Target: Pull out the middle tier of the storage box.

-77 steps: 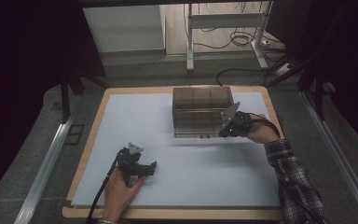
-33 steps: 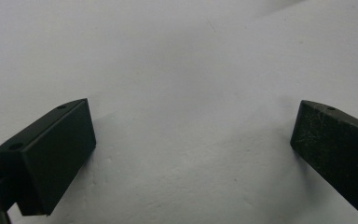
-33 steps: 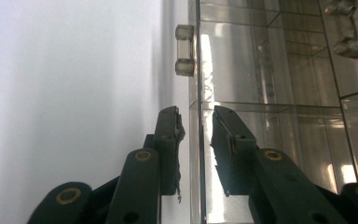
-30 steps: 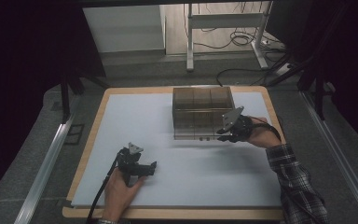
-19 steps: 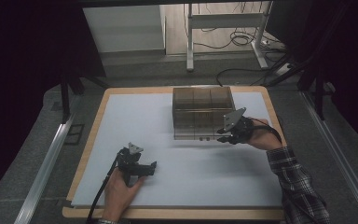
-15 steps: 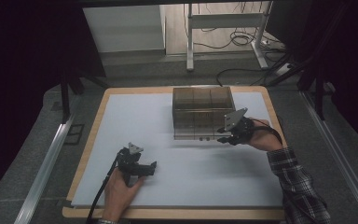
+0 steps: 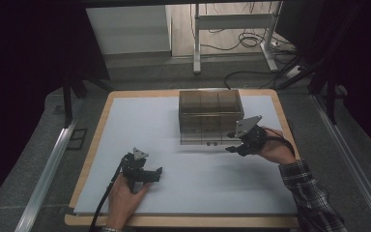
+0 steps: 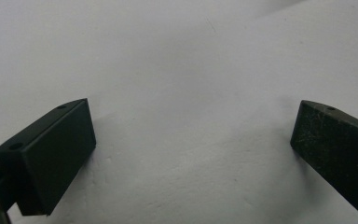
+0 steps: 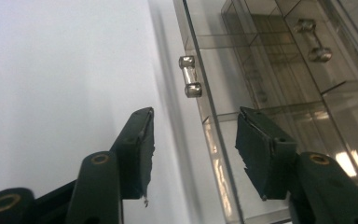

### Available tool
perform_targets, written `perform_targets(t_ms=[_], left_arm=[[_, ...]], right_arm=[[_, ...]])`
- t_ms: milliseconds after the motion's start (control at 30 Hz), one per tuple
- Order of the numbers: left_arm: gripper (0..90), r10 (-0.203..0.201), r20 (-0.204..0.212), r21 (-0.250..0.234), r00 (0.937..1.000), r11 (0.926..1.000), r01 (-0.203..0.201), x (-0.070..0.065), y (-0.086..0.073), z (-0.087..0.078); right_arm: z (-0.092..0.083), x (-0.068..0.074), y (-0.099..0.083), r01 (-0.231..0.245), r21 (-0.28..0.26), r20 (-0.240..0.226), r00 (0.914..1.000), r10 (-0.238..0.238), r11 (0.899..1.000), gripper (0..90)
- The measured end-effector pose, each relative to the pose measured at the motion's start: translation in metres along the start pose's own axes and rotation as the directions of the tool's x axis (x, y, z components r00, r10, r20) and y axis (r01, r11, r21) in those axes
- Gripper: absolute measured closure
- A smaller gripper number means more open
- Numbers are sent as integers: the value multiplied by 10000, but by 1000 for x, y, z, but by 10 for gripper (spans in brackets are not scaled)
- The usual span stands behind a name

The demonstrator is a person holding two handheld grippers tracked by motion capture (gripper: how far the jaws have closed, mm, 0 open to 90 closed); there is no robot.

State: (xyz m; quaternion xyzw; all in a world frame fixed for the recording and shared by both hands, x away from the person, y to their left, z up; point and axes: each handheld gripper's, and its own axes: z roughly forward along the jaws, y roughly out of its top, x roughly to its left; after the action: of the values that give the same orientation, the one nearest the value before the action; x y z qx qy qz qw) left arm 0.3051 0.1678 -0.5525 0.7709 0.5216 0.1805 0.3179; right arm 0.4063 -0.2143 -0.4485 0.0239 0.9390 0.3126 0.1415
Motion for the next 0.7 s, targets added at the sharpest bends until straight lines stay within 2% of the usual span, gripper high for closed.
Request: perform_targets(t_ms=[233, 400, 700], left_arm=[[0, -57, -6, -40, 10000, 10000, 57, 0, 0, 0], [0, -57, -7, -38, 10000, 10000, 56, 0, 0, 0], [0, -115, -3, -58, 9999, 9999, 115, -1, 0, 0]], right_arm=[[-2, 10, -5, -463, -187, -15, 9989, 463, 9988, 427], [-3, 19, -11, -666, -253, 162, 9976, 670, 9975, 389], [-7, 28, -21, -1404, -476, 582, 9880, 1430, 9890, 314]])
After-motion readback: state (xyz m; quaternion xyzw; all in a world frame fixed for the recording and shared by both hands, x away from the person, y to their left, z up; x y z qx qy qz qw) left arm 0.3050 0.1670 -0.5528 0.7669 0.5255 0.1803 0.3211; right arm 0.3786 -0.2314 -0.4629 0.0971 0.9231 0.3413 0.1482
